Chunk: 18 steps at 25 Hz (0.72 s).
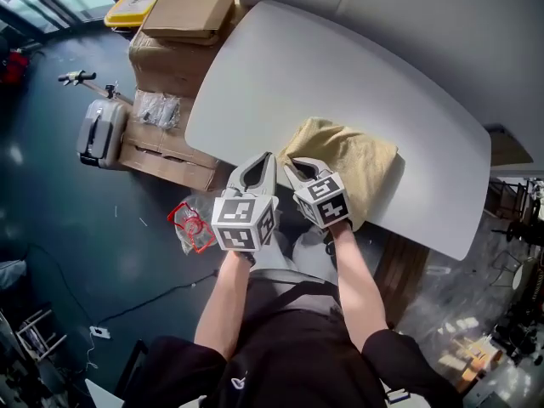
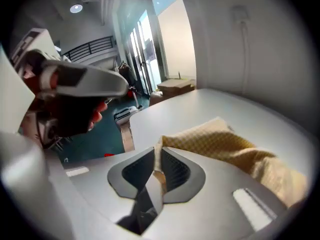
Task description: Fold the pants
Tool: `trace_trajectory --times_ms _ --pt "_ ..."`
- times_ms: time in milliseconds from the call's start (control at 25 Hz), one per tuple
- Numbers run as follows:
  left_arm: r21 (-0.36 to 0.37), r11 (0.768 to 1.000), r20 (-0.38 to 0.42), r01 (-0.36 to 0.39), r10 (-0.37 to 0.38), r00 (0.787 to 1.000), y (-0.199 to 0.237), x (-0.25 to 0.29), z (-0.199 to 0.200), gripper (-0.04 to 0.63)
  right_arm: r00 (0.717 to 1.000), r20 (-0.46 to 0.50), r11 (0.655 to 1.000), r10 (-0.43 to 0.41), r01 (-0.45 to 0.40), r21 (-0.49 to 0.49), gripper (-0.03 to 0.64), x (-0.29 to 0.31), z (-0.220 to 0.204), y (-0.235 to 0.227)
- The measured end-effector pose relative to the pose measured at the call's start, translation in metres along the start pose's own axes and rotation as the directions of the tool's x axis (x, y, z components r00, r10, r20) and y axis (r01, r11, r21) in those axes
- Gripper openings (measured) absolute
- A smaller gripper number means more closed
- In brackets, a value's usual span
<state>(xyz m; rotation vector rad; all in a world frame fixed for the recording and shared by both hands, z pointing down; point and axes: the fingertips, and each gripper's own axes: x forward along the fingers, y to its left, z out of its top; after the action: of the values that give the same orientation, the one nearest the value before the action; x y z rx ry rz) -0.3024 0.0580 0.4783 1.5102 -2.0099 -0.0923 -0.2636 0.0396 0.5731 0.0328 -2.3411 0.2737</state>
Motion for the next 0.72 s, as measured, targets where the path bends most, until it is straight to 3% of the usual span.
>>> trace_trajectory --times_ms 160,320,440,560,720 --pt "-0.010 1.000 -0.025 -0.020 0.020 0.999 0.012 -0.005 -0.011 0.003 0.995 -0.045 0.988 0.088 -0.081 0.133 0.071 0.026 -0.020 0.015" --pt "-0.010 1.000 -0.036 -0.021 0.021 0.999 0.015 0.000 -0.015 0.003 0.992 -0.012 0.979 0.127 -0.123 0.165 0.090 0.029 -0.020 0.018" --pt "-0.001 1.000 -0.031 -0.004 0.004 1.000 0.012 0.004 -0.012 0.003 0.987 0.040 0.973 0.155 -0.159 0.168 0.164 0.021 -0.011 0.023" --pt "0.008 1.000 -0.018 0.021 -0.021 1.000 0.004 0.011 -0.003 0.003 0.985 0.131 0.976 0.111 -0.133 0.174 0.164 -0.004 0.010 0.014" --pt "0.028 0.997 0.012 0.072 -0.072 0.997 -0.017 0.020 0.015 0.003 0.965 0.262 0.983 -0.016 -0.032 0.178 0.124 -0.054 0.043 -0.020"
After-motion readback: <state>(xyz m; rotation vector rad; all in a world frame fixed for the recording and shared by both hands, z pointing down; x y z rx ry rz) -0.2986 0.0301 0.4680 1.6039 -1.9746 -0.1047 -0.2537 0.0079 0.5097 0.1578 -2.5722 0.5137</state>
